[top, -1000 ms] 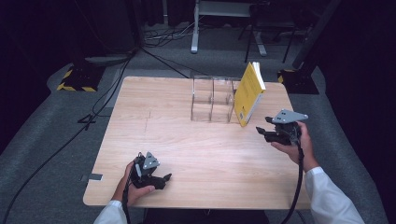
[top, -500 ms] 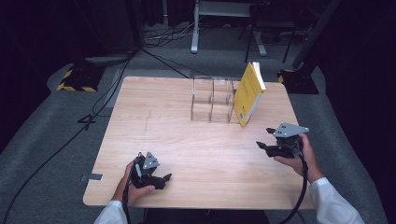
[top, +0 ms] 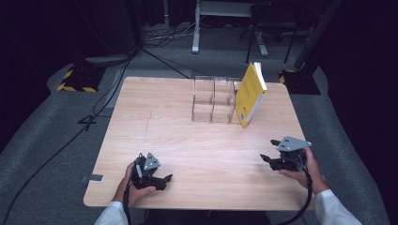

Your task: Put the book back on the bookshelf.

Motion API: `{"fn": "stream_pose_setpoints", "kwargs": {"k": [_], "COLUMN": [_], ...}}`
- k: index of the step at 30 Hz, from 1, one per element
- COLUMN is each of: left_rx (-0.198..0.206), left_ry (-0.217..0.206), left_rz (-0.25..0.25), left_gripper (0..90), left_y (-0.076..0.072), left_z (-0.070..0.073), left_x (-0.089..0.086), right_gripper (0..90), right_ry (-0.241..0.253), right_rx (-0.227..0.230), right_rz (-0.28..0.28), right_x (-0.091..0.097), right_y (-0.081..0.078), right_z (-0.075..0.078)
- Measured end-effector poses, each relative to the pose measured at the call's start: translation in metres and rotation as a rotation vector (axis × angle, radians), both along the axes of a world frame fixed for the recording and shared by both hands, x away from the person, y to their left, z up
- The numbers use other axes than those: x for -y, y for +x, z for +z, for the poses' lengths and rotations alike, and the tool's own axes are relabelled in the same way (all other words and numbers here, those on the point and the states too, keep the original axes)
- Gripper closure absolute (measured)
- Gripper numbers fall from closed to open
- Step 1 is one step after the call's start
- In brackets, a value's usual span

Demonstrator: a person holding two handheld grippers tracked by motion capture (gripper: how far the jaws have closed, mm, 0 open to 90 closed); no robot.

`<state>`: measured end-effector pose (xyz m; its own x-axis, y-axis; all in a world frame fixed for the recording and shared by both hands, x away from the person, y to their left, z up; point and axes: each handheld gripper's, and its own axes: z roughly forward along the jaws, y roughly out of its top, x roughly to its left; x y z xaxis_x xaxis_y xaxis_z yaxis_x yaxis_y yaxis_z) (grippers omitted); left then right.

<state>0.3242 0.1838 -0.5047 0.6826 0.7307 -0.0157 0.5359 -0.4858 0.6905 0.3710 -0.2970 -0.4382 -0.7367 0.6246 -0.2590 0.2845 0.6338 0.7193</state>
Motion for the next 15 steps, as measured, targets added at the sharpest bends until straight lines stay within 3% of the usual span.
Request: {"fn": "stream_pose_setpoints", "kwargs": {"k": [6, 15], "left_rx": [0.0, 0.0], "left_ry": [0.0, 0.0], "left_rz": [0.0, 0.0], "left_gripper": [15.9, 16.0], "left_y": [0.0, 0.0], "left_z": [0.0, 0.0], "left_x": [0.0, 0.0], "right_gripper": [29.3, 27.8], "right_ry": [-0.006, 0.013], "right_rx": [-0.012, -0.04], "right_rz": [0.002, -0.063], "right_x": [0.011, 0.035], "right_y": [-0.01, -0.019], "right_z": [-0.014, -0.034]}}
